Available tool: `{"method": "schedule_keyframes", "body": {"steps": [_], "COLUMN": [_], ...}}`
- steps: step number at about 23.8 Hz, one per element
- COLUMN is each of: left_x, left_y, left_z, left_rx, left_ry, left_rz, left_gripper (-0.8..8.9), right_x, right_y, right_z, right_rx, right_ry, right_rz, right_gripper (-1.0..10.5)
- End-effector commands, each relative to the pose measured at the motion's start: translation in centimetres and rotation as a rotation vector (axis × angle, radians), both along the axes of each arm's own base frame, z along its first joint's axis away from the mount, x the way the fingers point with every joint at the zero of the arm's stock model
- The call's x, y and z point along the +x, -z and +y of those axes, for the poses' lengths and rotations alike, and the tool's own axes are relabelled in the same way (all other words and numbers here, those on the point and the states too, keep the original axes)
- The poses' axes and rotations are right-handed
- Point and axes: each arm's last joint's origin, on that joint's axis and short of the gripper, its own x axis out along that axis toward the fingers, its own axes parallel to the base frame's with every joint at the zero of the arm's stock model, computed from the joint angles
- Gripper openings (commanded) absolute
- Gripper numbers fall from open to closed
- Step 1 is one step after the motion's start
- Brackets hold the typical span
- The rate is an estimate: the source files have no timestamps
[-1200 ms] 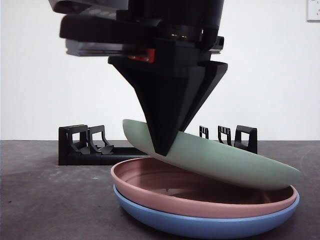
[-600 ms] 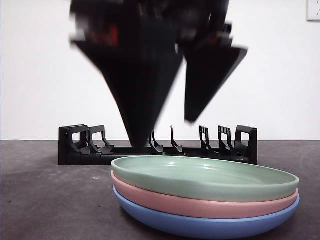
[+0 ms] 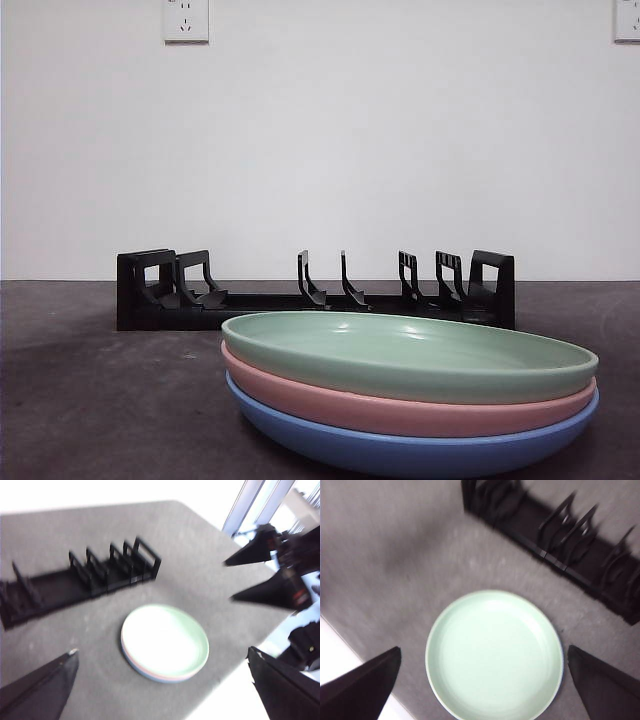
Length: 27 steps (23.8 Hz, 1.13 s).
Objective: Place the plate
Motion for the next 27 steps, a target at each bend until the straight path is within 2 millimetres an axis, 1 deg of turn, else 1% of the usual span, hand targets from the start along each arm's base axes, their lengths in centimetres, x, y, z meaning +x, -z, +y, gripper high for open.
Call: {"method": "schedule_keyframes", "body": {"steps": [1,2,5,7,10,11,12,13,14,15,16,19,27], "left_x": [-0.1,0.0,0.4,0.5,0.8,0.9,0.9,1.0,1.1,1.1,1.2,1.2,1.2], "left_y": [-0.8,-0.9,-1.0,-1.2,-1.3,-1.3,-1.3,-1.3,-1.2,-1.1,-1.1,-1.1,-1.1], "left_z": [0.1,0.1,-0.1,-0.2,-0.4,-0.5,-0.5,-0.6,-0.6,-0.6,-0.7,-0.7,-0.7], "left_rx": [-0.024,-0.022,-0.001,-0.007,-0.013,-0.011,-0.007,-0.001,0.007,0.012,0.017,-0.007,-0.006], "left_ry": [0.003,-0.010,-0.039,-0.039,-0.039,-0.039,-0.039,-0.038,-0.036,-0.036,-0.038,-0.046,-0.046], "left_rz": [-0.054,-0.067,-0.088,-0.097,-0.105,-0.102,-0.097,-0.092,-0.088,-0.082,-0.077,-0.056,-0.056], "left_gripper": [5.26,5.26,5.26,5.26,5.21,4.86,3.74,1.78,-0.19,0.35,0.06,0.06,0.06], "right_x": [-1.4,-2.2,-4.2,-4.9,-5.4,-5.5,-5.5,-5.6,-5.6,-5.5,-5.5,-5.6,-5.6], "right_y": [-2.2,-2.7,-3.3,-3.4,-3.3,-3.3,-3.2,-3.1,-3.1,-3.1,-3.1,-3.1,-3.1], "right_z": [-3.0,-4.6,-8.2,-9.4,-10.3,-10.4,-10.5,-10.5,-10.6,-10.6,-10.5,-10.6,-10.6], "right_rx": [0.137,0.183,0.273,0.294,0.306,0.305,0.305,0.302,0.299,0.296,0.294,0.297,0.298], "right_ry": [0.003,0.013,0.033,0.031,0.030,0.030,0.031,0.036,0.040,0.042,0.049,0.041,0.044], "right_rz": [-0.045,-0.068,-0.092,-0.103,-0.108,-0.107,-0.101,-0.091,-0.088,-0.088,-0.092,-0.088,-0.091], "right_gripper": [5.9,5.9,5.9,5.9,5.9,5.9,5.5,3.8,1.6,-0.3,0.4,0.4,0.4]}}
